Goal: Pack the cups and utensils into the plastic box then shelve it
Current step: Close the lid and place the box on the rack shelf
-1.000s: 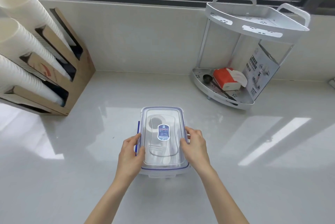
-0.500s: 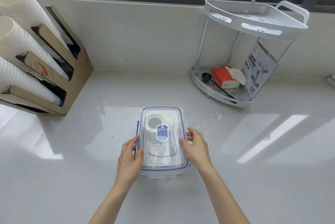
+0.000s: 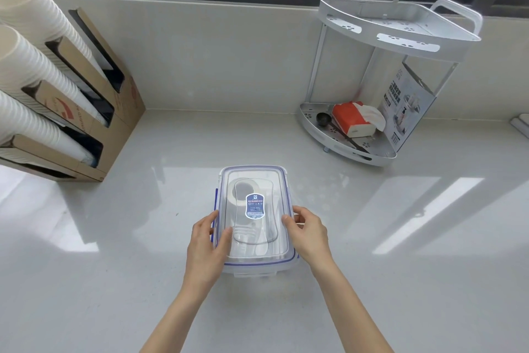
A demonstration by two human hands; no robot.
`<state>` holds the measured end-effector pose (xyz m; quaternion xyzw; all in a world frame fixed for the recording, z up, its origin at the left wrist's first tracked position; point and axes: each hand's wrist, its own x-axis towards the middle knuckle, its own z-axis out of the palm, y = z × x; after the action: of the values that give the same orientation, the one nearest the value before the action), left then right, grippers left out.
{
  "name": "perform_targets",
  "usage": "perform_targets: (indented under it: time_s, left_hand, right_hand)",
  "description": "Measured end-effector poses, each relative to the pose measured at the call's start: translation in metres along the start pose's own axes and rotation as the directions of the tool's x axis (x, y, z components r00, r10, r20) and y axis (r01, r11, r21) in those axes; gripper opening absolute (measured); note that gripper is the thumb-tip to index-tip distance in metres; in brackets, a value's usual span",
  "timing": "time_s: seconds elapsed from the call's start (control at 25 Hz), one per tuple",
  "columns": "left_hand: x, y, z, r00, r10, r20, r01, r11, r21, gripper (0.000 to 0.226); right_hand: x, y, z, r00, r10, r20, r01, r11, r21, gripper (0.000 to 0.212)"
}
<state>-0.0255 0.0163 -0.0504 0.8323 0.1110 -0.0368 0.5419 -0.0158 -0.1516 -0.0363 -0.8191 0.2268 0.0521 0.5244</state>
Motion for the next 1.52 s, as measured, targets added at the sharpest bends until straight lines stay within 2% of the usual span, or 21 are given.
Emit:
perform_targets:
  time_s: [0.16, 0.4, 0.52, 0.6, 0.64, 0.72, 0.88, 1.08, 1.32, 1.52]
  left_hand:
    - [-0.002, -0.001, 0.002, 0.999, 0.047, 0.000, -0.047, 0.997, 0.057, 0.048]
    - [-0.003, -0.001, 0.003, 0.998, 0.066, 0.016, -0.067, 0.995, 0.079, 0.048]
    - [-0.004, -0.003, 0.004, 0.997, 0.076, 0.015, -0.077, 0.993, 0.084, 0.048]
    - [-0.004, -0.004, 0.005, 0.997, 0.082, 0.011, -0.083, 0.993, 0.088, 0.048]
    - [-0.004, -0.004, 0.006, 0.997, 0.081, 0.009, -0.081, 0.993, 0.086, 0.048]
    - [-0.004, -0.003, 0.006, 0.997, 0.079, 0.007, -0.079, 0.994, 0.076, 0.048]
    - [-0.004, -0.004, 0.006, 0.997, 0.077, 0.005, -0.077, 0.995, 0.066, 0.048]
    - [-0.003, -0.004, 0.005, 0.998, 0.070, 0.005, -0.070, 0.996, 0.063, 0.047]
    - [-0.003, -0.004, 0.004, 0.998, 0.070, 0.004, -0.070, 0.995, 0.077, 0.046]
    - [-0.005, -0.002, 0.005, 0.999, 0.042, 0.017, -0.042, 0.999, 0.009, 0.046]
  right_hand:
    - [-0.002, 0.007, 0.000, 0.999, -0.041, 0.014, 0.041, 0.998, -0.039, 0.041]
    - [0.001, 0.004, -0.004, 0.996, -0.074, 0.045, 0.077, 0.995, -0.067, 0.030]
    - [-0.004, 0.007, -0.003, 1.000, -0.022, -0.007, 0.022, 1.000, -0.011, 0.044]
    - [-0.003, 0.013, -0.003, 0.995, 0.085, 0.044, -0.086, 0.996, 0.023, 0.054]
    - [-0.002, 0.015, -0.003, 0.985, 0.141, 0.096, -0.145, 0.989, 0.039, 0.051]
    - [-0.002, 0.015, -0.003, 0.974, 0.165, 0.152, -0.177, 0.981, 0.072, 0.026]
    - [0.004, 0.014, 0.001, 0.997, 0.072, -0.005, -0.071, 0.994, 0.084, 0.039]
    - [0.001, 0.009, 0.011, 1.000, -0.020, -0.017, 0.019, 0.999, -0.038, 0.037]
    - [0.000, 0.016, 0.019, 0.998, -0.048, -0.048, 0.048, 0.999, -0.010, 0.046]
    - [0.003, 0.019, 0.025, 0.989, -0.092, -0.113, 0.081, 0.992, -0.098, 0.041]
